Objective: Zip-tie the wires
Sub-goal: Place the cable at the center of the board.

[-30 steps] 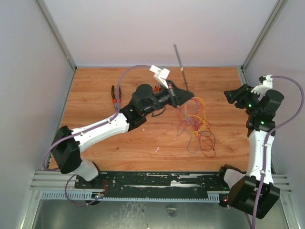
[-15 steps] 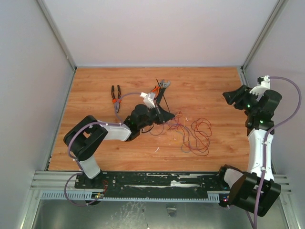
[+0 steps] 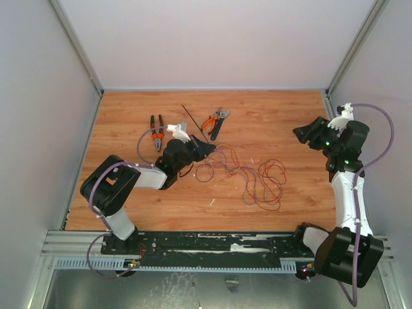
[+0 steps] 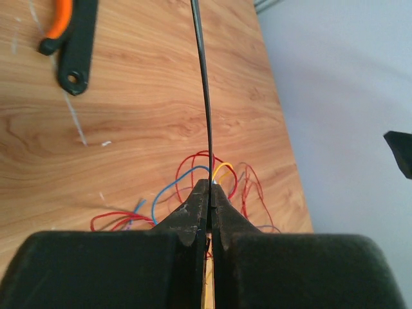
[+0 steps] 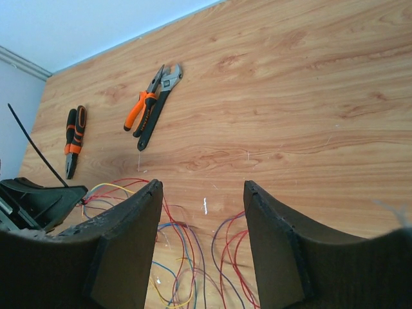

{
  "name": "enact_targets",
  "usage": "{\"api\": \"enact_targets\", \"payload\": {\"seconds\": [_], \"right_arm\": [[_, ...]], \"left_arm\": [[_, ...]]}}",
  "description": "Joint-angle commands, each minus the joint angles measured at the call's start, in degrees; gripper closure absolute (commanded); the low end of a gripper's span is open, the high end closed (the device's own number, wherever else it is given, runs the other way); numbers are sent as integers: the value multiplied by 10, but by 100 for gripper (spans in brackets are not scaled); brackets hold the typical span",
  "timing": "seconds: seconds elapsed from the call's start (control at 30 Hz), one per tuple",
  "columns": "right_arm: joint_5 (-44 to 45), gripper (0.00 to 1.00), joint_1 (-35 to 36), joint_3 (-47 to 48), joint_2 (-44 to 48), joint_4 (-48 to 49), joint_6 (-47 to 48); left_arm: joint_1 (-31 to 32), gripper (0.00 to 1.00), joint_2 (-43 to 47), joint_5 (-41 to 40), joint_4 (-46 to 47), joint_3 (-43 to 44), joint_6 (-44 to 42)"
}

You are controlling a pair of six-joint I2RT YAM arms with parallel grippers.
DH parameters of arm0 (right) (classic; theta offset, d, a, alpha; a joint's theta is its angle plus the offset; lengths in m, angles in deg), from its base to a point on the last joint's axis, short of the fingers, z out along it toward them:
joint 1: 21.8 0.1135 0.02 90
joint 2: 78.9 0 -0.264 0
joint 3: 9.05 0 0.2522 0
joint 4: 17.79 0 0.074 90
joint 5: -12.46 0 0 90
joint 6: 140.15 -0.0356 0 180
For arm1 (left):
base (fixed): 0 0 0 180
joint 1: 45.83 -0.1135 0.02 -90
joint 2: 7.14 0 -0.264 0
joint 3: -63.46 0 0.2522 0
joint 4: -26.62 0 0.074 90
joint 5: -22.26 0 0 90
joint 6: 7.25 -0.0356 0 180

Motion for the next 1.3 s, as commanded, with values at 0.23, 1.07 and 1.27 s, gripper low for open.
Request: {"api": "enact_targets", "payload": {"seconds": [0.23, 1.07, 1.27], "right_arm": [[37, 44, 29, -8, -10, 25, 7], [51, 38, 28, -7, -9, 20, 24], [57, 36, 29, 1, -13, 19, 26]], "left_arm": [[-39, 92, -38, -57, -13, 9, -22], [-45, 23, 61, -81, -112, 10, -90], [-44, 5, 133, -99, -200, -44, -28]]}}
